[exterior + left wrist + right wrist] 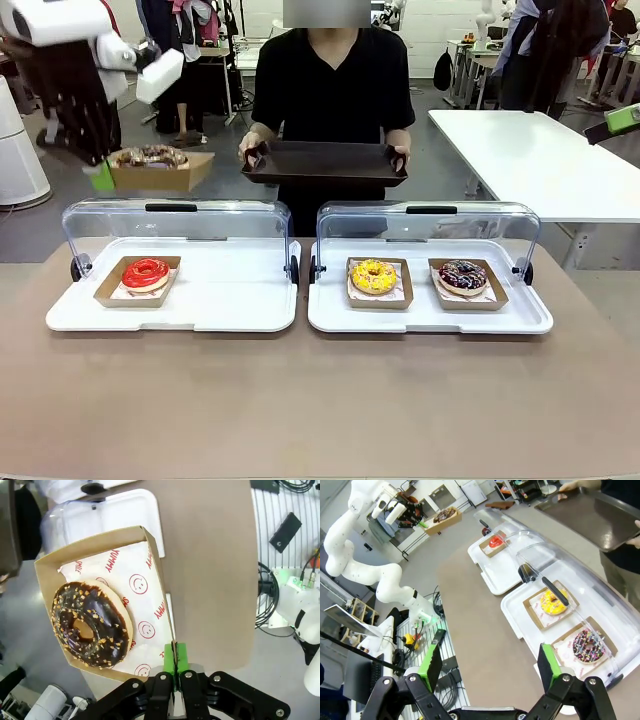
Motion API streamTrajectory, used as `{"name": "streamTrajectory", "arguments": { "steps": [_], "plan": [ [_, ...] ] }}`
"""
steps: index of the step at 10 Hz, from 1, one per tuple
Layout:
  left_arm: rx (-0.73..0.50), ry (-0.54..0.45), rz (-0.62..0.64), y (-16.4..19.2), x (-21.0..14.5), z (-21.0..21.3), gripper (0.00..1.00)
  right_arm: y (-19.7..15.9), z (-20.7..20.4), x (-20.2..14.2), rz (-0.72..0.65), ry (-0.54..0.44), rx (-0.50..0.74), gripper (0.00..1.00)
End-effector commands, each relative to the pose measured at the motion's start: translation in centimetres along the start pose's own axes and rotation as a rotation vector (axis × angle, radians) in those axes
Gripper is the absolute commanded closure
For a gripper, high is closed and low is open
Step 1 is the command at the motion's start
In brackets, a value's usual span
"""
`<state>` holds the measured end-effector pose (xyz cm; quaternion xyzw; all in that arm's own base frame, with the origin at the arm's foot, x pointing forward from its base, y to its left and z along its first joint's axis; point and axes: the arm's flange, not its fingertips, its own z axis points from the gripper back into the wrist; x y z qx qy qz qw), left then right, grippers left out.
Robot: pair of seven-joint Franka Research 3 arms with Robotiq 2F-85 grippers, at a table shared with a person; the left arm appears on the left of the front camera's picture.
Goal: Provide the desired donut to the person.
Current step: Pick up and lift the Paper togo box containing the Donut pointed at by the person, then place the picked Paper togo box onto the Handle tray extended by the person.
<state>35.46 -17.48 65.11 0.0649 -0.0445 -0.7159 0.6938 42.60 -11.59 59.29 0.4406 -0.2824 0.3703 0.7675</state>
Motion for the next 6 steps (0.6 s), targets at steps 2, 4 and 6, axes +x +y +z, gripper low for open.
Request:
{"name": "streamTrajectory", "arguments": {
  "steps": [2, 4, 6],
  "plan": [
    [-0.012, -0.025, 0.035, 2.3, -0.9, -0.4, 1.00, 0.0, 0.0, 0.1, 0.002, -0.013, -0.002, 0.00],
    [-0.007, -0.009, 0.022, 1.9, -0.8, 0.0, 1.00, 0.0, 0.0, 0.1, 0.002, -0.013, -0.002, 0.00],
    [-0.007, -0.009, 0.022, 1.9, -0.8, 0.0, 1.00, 0.0, 0.0, 0.1, 0.002, -0.013, -0.002, 0.00]
  ]
}}
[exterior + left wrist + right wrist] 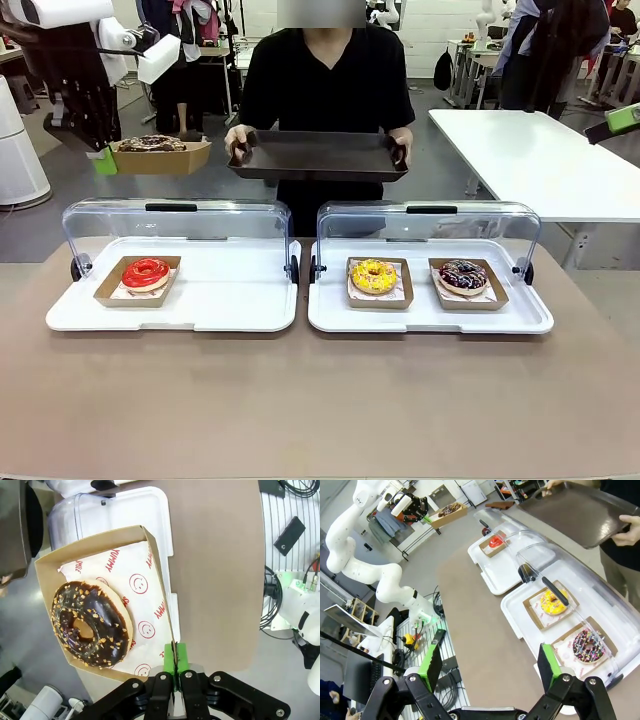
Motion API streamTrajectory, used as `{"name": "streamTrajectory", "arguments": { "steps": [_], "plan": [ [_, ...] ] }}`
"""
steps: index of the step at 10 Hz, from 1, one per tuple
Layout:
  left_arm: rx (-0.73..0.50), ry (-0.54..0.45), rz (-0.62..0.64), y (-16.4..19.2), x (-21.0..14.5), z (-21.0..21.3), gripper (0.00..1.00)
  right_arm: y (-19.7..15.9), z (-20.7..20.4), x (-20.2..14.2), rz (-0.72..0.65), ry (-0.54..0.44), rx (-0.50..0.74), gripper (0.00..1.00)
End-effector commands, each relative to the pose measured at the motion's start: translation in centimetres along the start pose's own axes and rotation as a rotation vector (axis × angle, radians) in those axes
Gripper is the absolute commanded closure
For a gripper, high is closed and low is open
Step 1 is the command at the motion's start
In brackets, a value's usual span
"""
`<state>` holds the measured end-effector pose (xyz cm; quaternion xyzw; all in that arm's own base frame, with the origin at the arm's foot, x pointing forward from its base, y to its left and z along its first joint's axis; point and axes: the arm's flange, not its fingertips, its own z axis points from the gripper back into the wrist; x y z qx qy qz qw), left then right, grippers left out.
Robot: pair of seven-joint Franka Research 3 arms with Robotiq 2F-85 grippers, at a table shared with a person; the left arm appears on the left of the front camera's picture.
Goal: Provide the desired donut to the person.
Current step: Place the picked Paper togo box onto the Handle tray extended by the person.
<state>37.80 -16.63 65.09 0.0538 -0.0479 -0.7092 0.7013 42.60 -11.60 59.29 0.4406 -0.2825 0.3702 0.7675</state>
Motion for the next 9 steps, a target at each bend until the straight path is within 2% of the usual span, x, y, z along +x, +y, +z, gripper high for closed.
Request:
{"name": "streamTrajectory", "arguments": {
  "steps": [1, 9],
  "plan": [
    [0.005, 0.010, 0.001, -0.37, 0.16, 0.41, 1.00, 0.04, 0.01, 0.07, 0.002, -0.013, -0.001, 0.00],
    [0.005, 0.010, 0.001, -0.37, 0.16, 0.41, 1.00, 0.04, 0.01, 0.07, 0.002, -0.013, -0.001, 0.00]
  ]
}}
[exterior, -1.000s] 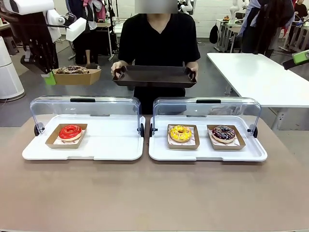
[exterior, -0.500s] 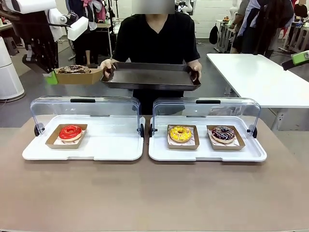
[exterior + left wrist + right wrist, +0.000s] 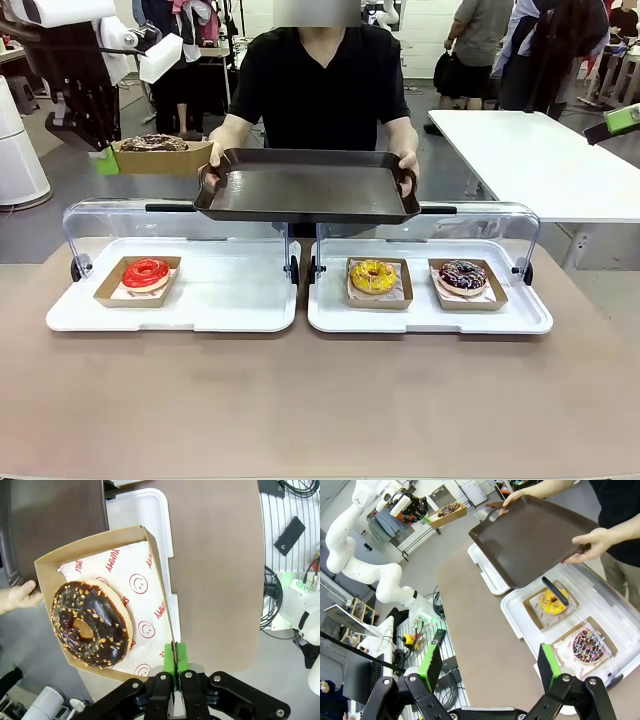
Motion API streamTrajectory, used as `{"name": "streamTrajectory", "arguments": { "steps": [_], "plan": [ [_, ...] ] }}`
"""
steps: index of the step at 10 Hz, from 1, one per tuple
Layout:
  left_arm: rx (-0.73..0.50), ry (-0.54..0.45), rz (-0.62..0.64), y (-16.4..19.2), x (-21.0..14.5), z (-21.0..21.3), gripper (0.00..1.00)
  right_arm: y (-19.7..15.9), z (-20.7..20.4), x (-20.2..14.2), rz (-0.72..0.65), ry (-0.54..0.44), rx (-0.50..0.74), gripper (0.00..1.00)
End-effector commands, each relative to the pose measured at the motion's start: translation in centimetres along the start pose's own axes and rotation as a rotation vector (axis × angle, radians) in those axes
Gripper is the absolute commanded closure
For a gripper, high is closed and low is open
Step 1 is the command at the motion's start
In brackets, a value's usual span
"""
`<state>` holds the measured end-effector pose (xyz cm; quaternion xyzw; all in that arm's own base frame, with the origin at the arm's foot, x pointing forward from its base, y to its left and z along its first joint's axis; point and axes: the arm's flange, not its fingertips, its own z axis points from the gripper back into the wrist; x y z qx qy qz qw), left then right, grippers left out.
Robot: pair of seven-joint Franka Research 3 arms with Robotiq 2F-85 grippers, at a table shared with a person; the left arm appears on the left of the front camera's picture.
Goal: Provide the desired donut to the person.
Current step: Place the picked Paper togo box onto the Handle tray extended by the person.
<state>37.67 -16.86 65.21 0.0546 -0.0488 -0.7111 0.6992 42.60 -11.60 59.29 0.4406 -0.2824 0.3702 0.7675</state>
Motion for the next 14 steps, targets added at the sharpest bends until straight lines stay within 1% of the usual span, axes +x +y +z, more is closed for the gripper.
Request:
{"name": "streamTrajectory", "arguments": {
  "steps": [1, 4, 5, 6, 8, 9, 12, 13, 14],
  "plan": [
    [0.002, 0.011, 0.006, -0.3, -0.1, 0.3, 1.00, 0.0, 0.0, 0.1, 0.002, -0.013, -0.002, 0.00],
    [0.002, 0.011, 0.006, -0.3, -0.1, 0.3, 1.00, 0.0, 0.0, 0.1, 0.002, -0.013, -0.002, 0.00],
    [0.000, 0.000, 0.000, 0.0, 0.0, 0.0, 0.98, 0.0, 0.0, 0.1, 0.002, -0.013, -0.002, 0.00],
    [0.066, 0.040, -0.006, 0.6, 0.8, 1.8, 0.98, 0.0, 0.0, 0.1, 0.002, -0.013, -0.002, 0.00],
    [0.078, 0.031, -0.032, 4.4, 3.4, 5.2, 0.98, 0.0, 0.0, 0.1, 0.002, -0.013, -0.002, 0.00],
    [0.067, 0.035, -0.047, 6.2, 4.8, 5.2, 0.98, 0.0, 0.0, 0.1, 0.002, -0.013, -0.002, 0.00],
    [0.008, 0.024, -0.075, 12.0, 7.6, 1.9, 0.98, 0.0, 0.0, 0.1, 0.002, -0.013, -0.002, 0.00],
    [0.003, 0.034, -0.057, 12.7, 8.2, 0.1, 0.98, 0.0, 0.0, 0.1, 0.002, -0.013, -0.002, 0.00],
    [-0.014, 0.024, -0.063, 13.3, 8.5, -1.4, 0.98, 0.0, 0.0, 0.1, 0.002, -0.013, -0.002, 0.00]
  ]
}}
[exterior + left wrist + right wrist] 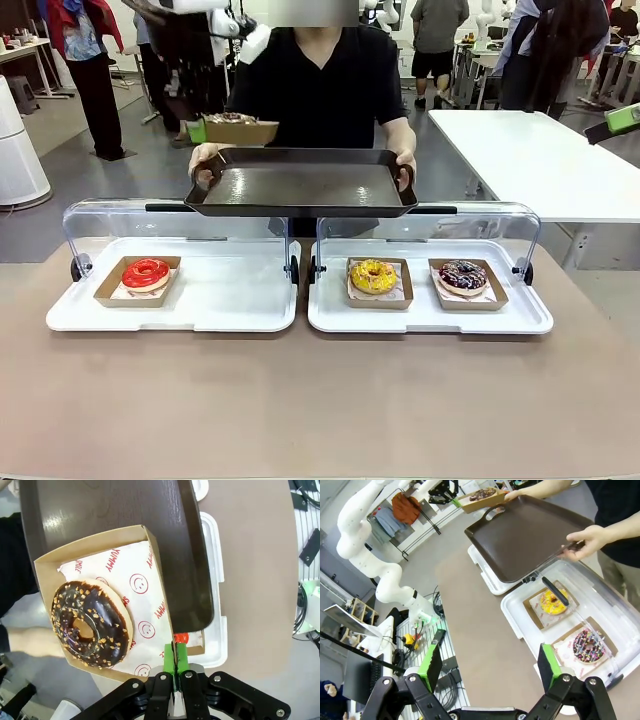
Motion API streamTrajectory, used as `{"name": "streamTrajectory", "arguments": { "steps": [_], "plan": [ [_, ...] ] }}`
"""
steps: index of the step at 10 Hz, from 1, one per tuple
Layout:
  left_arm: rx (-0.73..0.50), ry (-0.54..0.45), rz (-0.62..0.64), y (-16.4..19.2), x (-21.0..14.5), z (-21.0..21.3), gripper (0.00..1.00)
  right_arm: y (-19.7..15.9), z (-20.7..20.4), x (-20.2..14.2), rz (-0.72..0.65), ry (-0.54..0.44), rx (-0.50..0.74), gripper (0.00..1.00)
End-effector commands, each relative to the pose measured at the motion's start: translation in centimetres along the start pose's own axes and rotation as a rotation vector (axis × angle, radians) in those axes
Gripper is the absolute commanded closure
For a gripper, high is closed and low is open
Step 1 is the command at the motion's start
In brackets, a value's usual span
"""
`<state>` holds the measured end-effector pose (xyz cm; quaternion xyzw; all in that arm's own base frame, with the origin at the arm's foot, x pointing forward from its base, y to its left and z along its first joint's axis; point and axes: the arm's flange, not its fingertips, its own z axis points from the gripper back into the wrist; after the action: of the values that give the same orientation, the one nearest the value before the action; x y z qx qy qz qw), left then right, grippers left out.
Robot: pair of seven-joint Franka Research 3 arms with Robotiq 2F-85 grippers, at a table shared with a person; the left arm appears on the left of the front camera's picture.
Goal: Provide the desired donut to the person.
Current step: Place the picked Paper togo box onto the Handle tray extended by the person.
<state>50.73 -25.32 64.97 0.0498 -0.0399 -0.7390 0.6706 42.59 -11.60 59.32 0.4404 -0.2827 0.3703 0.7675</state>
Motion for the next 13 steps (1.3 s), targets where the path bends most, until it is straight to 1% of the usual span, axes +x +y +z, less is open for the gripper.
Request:
{"name": "streamTrajectory", "arguments": {
  "steps": [1, 3, 6, 8, 11, 12, 13],
  "plan": [
    [-0.004, 0.022, 0.016, 1.0, 0.2, -0.7, 0.98, 0.0, 0.0, 0.0, 0.001, -0.013, -0.001, 0.00],
    [-0.006, 0.011, 0.005, 1.5, 0.4, -3.5, 0.98, 0.0, 0.0, 0.0, 0.001, -0.013, -0.001, 0.00],
    [-0.054, 0.027, 0.007, 2.0, 1.1, -6.0, 0.98, 0.0, 0.0, 0.0, 0.001, -0.013, -0.001, 0.00],
    [-0.076, 0.025, 0.020, 2.4, 1.2, -7.3, 0.98, 0.0, 0.0, 0.0, 0.001, -0.013, -0.001, 0.00],
    [-0.091, 0.016, 0.033, 3.5, 0.3, -8.8, 0.98, 0.0, 0.0, 0.0, 0.001, -0.013, -0.001, 0.00],
    [-0.092, 0.005, 0.030, 3.6, 0.1, -9.0, 0.48, 0.0, 0.0, 0.0, 0.001, -0.013, -0.001, 0.00],
    [-0.091, -0.003, 0.022, 3.6, -0.1, -8.8, 0.40, 0.0, 0.0, 0.0, 0.001, -0.013, -0.001, 0.00]
  ]
}}
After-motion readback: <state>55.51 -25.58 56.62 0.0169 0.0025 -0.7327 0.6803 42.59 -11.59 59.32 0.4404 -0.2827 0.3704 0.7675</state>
